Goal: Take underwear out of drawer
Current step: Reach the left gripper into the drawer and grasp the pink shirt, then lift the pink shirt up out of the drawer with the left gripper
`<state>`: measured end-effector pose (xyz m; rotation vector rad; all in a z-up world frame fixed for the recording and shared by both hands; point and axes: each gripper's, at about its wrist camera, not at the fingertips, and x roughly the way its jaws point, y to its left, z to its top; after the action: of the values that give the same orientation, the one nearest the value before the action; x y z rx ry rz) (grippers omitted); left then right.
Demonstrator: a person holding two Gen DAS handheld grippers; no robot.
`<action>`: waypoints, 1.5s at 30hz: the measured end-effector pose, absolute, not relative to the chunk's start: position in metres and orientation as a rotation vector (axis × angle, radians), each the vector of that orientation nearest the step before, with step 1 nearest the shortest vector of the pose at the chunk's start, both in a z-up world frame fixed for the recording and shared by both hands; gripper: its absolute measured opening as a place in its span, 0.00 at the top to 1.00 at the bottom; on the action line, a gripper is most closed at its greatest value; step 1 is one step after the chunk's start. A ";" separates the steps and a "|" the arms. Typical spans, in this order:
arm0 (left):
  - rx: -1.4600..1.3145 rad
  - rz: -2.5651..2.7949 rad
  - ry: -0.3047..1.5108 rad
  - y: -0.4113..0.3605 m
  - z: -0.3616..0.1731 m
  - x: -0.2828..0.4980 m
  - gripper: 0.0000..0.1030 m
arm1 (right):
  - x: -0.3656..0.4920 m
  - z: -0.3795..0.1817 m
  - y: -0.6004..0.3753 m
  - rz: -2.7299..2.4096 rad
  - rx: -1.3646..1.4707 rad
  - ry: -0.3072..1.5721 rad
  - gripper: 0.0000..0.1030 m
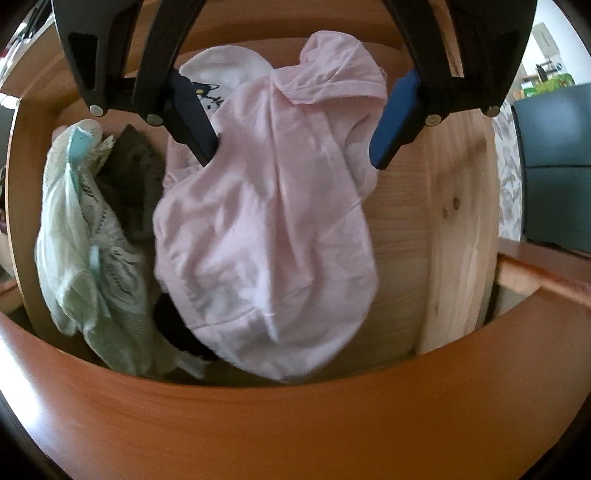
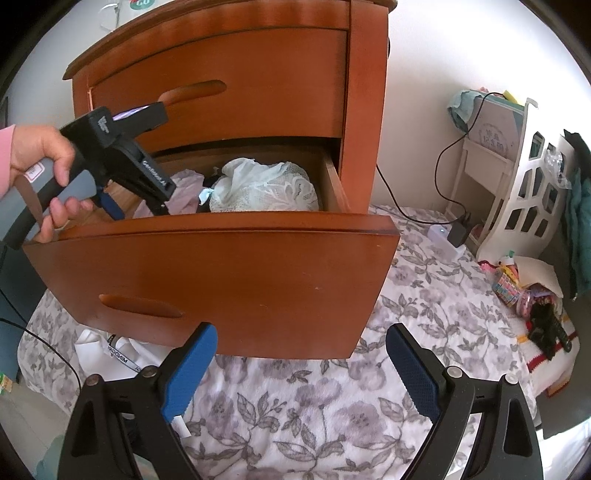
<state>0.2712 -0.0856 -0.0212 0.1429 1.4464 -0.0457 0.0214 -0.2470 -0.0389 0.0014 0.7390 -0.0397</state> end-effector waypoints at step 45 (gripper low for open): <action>-0.359 -0.279 1.011 0.045 0.086 0.159 0.92 | 0.012 -0.031 -0.240 -0.079 -0.043 0.695 0.08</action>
<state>0.1593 0.0448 0.0864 -0.3587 1.0112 -0.2794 0.0123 -0.2396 -0.0306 -0.0426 0.6953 -0.0794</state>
